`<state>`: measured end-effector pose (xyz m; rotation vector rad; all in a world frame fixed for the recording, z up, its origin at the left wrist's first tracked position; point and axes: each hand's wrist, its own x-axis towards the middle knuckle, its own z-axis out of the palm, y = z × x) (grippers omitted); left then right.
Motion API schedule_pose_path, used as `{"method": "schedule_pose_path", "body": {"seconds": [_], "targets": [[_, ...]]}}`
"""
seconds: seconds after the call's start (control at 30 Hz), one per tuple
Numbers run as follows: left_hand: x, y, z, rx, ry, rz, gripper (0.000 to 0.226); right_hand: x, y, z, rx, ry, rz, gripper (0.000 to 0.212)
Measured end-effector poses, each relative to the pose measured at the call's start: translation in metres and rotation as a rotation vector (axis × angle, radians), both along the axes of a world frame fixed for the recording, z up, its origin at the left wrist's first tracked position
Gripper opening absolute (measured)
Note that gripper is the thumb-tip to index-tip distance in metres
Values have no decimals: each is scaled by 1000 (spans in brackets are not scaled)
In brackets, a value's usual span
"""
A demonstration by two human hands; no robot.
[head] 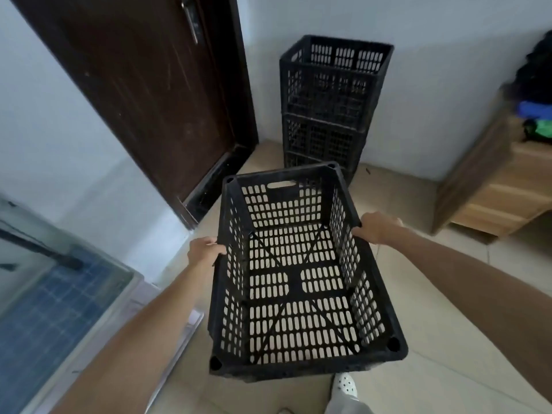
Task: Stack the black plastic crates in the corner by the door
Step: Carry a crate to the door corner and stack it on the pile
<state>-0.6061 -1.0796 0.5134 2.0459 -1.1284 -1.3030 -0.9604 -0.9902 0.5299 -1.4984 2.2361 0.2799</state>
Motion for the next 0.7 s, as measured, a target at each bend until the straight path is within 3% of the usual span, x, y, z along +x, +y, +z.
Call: {"method": "schedule_pose_path", "body": {"seconds": [0.3,0.7], "targets": [[-108,-59,86,-286,-19,-33,46,-100,-35,71,-210,-74,-98,43],[-238,-173,186,-509,54,133,32,-242,-171,151,-437,-136,7,56]]}}
